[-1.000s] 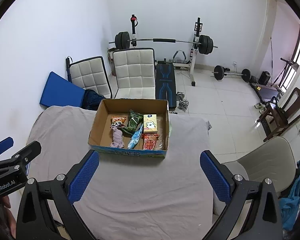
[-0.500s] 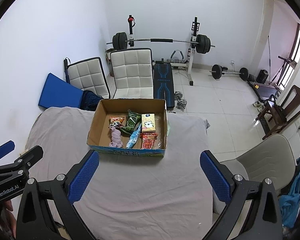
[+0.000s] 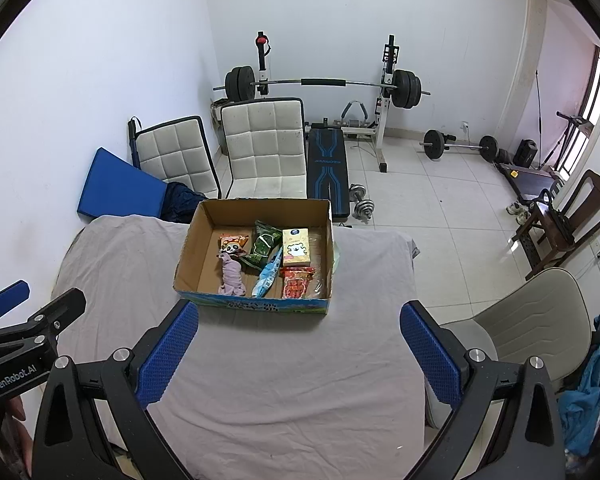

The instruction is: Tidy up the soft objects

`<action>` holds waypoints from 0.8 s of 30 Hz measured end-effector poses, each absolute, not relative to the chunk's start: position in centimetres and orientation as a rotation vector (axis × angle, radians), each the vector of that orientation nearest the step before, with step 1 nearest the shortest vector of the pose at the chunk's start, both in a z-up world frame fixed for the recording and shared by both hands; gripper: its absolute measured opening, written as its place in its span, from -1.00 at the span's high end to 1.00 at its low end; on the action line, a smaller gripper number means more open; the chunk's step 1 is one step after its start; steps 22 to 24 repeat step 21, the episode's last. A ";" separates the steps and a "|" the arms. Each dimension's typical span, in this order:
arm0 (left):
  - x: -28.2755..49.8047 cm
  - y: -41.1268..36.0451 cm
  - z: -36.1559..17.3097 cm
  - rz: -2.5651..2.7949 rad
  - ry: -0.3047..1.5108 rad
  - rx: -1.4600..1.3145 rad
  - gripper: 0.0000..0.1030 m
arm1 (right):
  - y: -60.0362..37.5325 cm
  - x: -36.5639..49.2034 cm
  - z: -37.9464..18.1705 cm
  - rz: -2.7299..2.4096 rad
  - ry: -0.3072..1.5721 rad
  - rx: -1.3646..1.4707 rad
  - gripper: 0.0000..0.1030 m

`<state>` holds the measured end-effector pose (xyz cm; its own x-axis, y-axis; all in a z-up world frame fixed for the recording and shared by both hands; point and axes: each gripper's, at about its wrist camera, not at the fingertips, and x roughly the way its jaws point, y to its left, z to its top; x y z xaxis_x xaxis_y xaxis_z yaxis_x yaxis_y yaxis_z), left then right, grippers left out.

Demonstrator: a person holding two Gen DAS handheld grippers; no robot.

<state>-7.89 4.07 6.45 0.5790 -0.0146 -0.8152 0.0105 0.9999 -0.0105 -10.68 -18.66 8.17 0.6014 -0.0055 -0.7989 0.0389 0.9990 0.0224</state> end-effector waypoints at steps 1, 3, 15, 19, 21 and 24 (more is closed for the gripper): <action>-7.9 4.0 6.5 -0.015 0.955 -0.004 -0.99 | -18.7 -10.7 8.1 -0.026 0.926 0.038 -0.99; -7.9 3.9 6.6 -0.014 0.954 -0.004 -0.99 | -18.8 -10.8 8.1 -0.025 0.926 0.039 -0.99; -7.8 3.8 6.6 -0.015 0.952 -0.003 -0.99 | -19.0 -10.8 7.9 -0.028 0.928 0.044 -0.99; -7.8 3.8 6.6 -0.016 0.949 -0.001 -0.99 | -19.3 -10.8 7.7 -0.034 0.929 0.045 -0.99; -7.8 3.7 6.7 -0.016 0.950 -0.002 -0.99 | -19.3 -10.7 7.6 -0.038 0.927 0.045 -0.99; -7.8 3.7 6.7 -0.016 0.950 -0.002 -0.99 | -19.3 -10.7 7.6 -0.038 0.927 0.045 -0.99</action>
